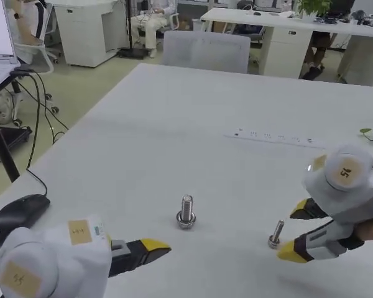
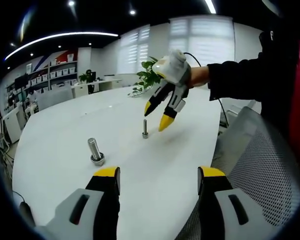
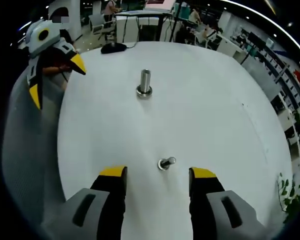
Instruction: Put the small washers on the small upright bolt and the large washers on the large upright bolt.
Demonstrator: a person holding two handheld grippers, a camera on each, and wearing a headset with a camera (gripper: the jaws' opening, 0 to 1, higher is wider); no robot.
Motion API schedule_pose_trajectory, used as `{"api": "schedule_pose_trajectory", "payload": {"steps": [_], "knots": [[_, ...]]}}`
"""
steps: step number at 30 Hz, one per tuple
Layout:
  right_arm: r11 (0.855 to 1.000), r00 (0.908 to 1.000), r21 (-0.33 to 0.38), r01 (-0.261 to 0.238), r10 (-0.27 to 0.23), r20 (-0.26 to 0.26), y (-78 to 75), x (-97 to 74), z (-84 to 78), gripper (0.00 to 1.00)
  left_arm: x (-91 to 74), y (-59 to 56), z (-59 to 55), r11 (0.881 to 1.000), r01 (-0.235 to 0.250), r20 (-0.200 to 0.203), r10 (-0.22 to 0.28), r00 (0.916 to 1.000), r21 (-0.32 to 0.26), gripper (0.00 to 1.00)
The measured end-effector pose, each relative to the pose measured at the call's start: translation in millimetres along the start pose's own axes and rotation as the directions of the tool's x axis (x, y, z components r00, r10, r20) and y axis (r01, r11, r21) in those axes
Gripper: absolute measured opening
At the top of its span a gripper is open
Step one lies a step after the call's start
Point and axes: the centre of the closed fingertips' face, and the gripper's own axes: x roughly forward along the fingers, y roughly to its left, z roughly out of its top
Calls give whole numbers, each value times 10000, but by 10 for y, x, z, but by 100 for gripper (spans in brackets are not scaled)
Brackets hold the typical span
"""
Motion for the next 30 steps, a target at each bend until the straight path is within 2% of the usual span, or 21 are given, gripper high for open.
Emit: {"api": "schedule_pose_trajectory", "payload": {"steps": [9, 11, 12, 18, 21, 26, 29, 30], "knots": [[9990, 9972, 391, 198, -226, 708, 162, -166, 9, 58, -43, 5, 60, 9999, -173, 140, 173, 9998, -2, 64], [9980, 9944, 577, 245, -303, 1009, 209, -216, 29, 59, -53, 7, 67, 9997, -227, 171, 228, 9996, -32, 66], [9967, 9911, 768, 252, -349, 1284, 239, -245, 52, 60, -60, 10, 72, 9996, -265, 194, 266, 9995, -53, 66], [9898, 9744, 1359, 434, -720, 2129, 371, -360, 68, 61, -107, 20, 101, 9987, -440, 382, 449, 9983, -247, 68], [9857, 9613, 1638, 400, -827, 2629, 466, -409, 68, 64, -128, 22, 106, 9982, -496, 448, 510, 9977, -325, 69], [9793, 9570, 1940, 571, -1090, 2687, 561, -466, -10, 69, -152, 13, 117, 9976, -576, 540, 596, 9968, -387, 71], [9735, 9477, 2192, 646, -1286, 2920, 610, -516, -13, 72, -176, -6, 130, 9971, -569, 649, 602, 9961, -515, 72], [9705, 9420, 2309, 699, -1404, 3048, 632, -539, -19, 72, -181, -11, 129, 9969, -570, 657, 605, 9960, -539, 72]]}}
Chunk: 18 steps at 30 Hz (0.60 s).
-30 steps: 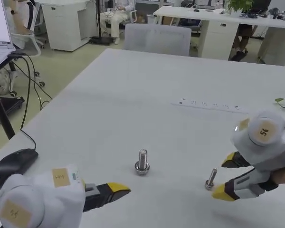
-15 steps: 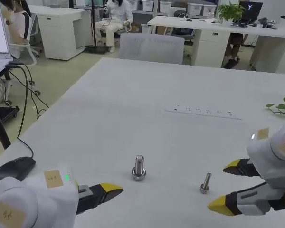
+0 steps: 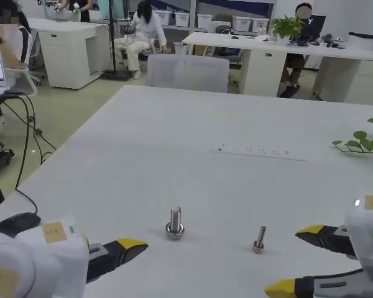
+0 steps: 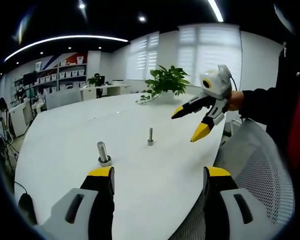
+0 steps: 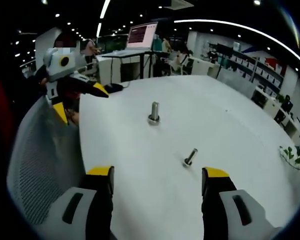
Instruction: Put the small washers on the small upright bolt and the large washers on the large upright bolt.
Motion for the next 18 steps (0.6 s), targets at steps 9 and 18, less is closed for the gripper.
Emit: {"api": "schedule_pose_trajectory", "payload": {"steps": [9, 18], "knots": [[9938, 9962, 821, 744, -777, 381, 53, -146, -129, 87, -52, -40, -9, 9996, -51, 147, 55, 9999, -269, 74], [9881, 9922, 1296, 829, -940, 820, 152, -190, -123, 95, -67, -35, -25, 9994, -198, 105, 201, 9997, -269, 76]]}}
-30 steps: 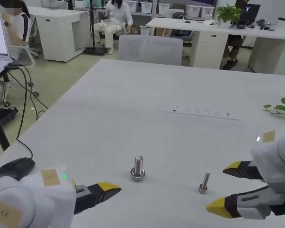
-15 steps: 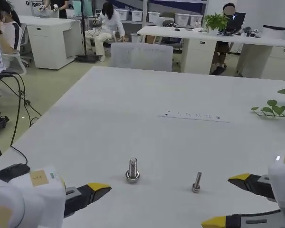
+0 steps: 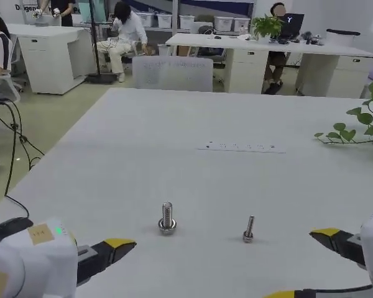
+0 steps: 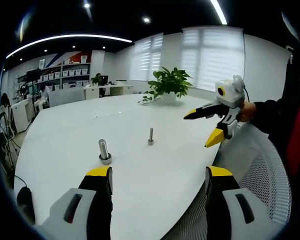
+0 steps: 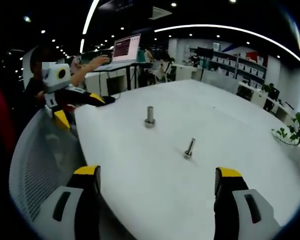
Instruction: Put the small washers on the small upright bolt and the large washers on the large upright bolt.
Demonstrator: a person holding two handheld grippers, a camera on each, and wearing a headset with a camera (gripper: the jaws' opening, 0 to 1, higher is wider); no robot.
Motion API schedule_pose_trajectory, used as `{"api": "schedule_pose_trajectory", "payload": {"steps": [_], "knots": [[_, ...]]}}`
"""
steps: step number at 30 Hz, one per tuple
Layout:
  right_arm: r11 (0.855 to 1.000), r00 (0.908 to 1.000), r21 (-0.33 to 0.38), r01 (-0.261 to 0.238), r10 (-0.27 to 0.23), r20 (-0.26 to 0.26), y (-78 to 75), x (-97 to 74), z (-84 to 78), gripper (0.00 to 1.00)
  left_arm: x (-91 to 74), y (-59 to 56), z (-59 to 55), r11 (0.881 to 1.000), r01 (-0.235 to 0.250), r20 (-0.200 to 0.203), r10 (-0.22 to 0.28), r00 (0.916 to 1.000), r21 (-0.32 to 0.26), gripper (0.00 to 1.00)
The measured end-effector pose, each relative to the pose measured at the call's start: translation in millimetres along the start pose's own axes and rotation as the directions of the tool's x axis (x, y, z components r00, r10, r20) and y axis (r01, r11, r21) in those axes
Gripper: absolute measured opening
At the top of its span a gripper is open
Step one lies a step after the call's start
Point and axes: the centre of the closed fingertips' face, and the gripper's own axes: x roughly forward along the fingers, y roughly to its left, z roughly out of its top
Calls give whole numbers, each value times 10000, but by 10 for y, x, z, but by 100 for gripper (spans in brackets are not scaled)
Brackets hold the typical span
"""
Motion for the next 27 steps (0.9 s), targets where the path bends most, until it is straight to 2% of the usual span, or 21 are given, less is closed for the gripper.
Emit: {"api": "schedule_pose_trajectory", "payload": {"steps": [4, 8, 27], "knots": [[10000, 9999, 70, -14, 13, 110, 38, 13, 1, 97, -7, 5, 1, 10000, -37, -4, 37, 10000, -41, 76], [9997, 9990, 160, 208, -214, 390, 24, 15, 28, 98, -6, 29, 9, 9999, -99, 32, 99, 9999, -109, 76], [9997, 9995, 183, 189, -194, 267, 63, 31, -29, 99, 51, -10, -69, 10000, 73, -335, -73, 9994, -6, 75]]}}
